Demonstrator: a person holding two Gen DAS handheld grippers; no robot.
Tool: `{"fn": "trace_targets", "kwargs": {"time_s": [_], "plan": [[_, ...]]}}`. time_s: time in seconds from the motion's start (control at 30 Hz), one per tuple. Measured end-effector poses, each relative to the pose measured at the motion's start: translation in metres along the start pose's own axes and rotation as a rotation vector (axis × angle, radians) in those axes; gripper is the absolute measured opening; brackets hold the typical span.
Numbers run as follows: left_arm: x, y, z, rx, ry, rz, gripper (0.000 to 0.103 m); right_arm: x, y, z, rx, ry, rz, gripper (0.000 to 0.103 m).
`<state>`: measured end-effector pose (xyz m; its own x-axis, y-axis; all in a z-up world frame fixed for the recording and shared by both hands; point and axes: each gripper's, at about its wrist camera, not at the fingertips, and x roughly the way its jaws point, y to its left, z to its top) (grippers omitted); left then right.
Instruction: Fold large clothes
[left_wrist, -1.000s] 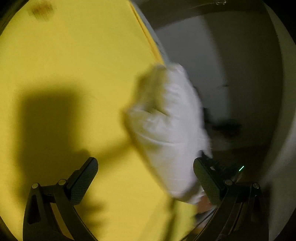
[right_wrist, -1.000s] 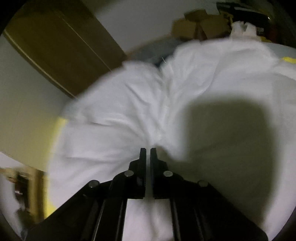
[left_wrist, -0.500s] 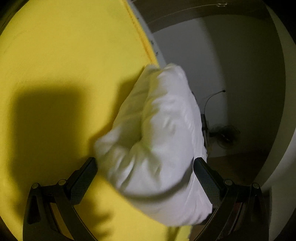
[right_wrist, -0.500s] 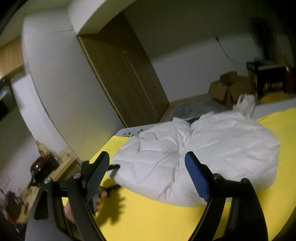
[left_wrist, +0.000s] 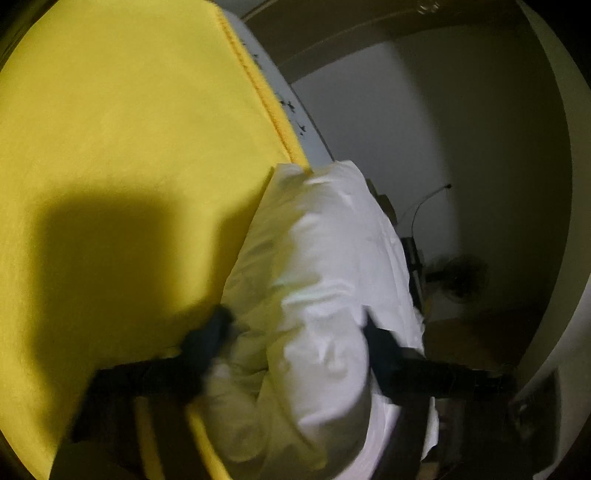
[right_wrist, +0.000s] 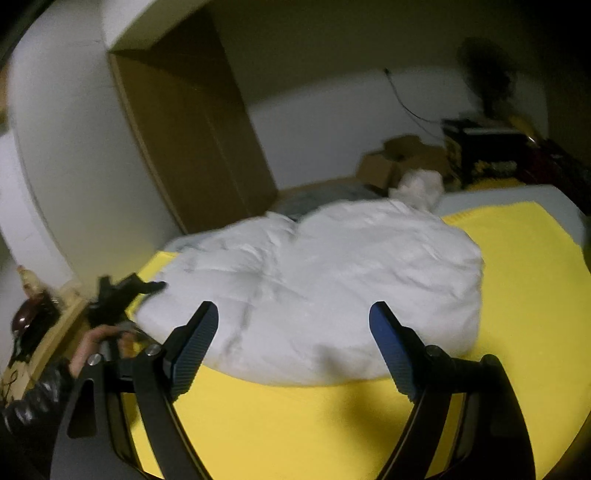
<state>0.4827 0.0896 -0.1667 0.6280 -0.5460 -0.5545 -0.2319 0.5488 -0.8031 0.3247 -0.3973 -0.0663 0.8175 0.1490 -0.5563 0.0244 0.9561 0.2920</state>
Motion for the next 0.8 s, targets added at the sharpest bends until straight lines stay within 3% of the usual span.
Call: {"fn": "trace_targets", "kwargs": {"time_s": [0.03, 0.13, 0.23, 0.3, 0.33, 0.37, 0.4, 0.53, 0.63, 0.67, 0.8], "plan": [[-0.001, -0.002, 0.000, 0.019, -0.006, 0.000, 0.044, 0.006, -0.003, -0.002, 0.008, 0.021, -0.009, 0.084], [-0.011, -0.013, -0.004, 0.067, -0.024, -0.003, 0.028, 0.023, -0.005, -0.006, 0.017, 0.066, -0.002, 0.084], [-0.022, -0.027, -0.010, 0.128, -0.039, 0.016, 0.023, 0.041, 0.001, -0.004, 0.032, 0.090, 0.007, 0.084], [-0.027, -0.037, -0.012, 0.182, -0.057, 0.022, 0.023, 0.053, 0.007, 0.003, 0.072, 0.089, 0.073, 0.083], [-0.028, -0.041, -0.014, 0.202, -0.065, 0.028, 0.023, 0.060, 0.011, 0.007, 0.098, 0.080, 0.117, 0.066], [-0.029, -0.045, -0.015, 0.222, -0.072, 0.034, 0.023, 0.071, 0.016, 0.014, 0.119, 0.072, 0.167, 0.015], [-0.031, -0.050, -0.017, 0.247, -0.081, 0.040, 0.023, 0.089, 0.023, 0.023, 0.139, 0.088, 0.176, 0.000], [-0.025, -0.063, -0.014, 0.316, -0.104, 0.052, 0.023, 0.174, 0.037, 0.039, 0.200, 0.180, 0.073, 0.001], [-0.028, -0.073, -0.015, 0.354, -0.107, 0.036, 0.023, 0.237, 0.044, 0.026, 0.178, 0.304, 0.017, 0.000], [-0.029, -0.078, -0.017, 0.373, -0.109, 0.031, 0.023, 0.248, 0.042, 0.019, 0.187, 0.338, 0.002, 0.000], [-0.036, -0.119, -0.031, 0.503, -0.139, -0.006, 0.022, 0.260, 0.046, 0.002, 0.126, 0.315, -0.053, 0.000]]}}
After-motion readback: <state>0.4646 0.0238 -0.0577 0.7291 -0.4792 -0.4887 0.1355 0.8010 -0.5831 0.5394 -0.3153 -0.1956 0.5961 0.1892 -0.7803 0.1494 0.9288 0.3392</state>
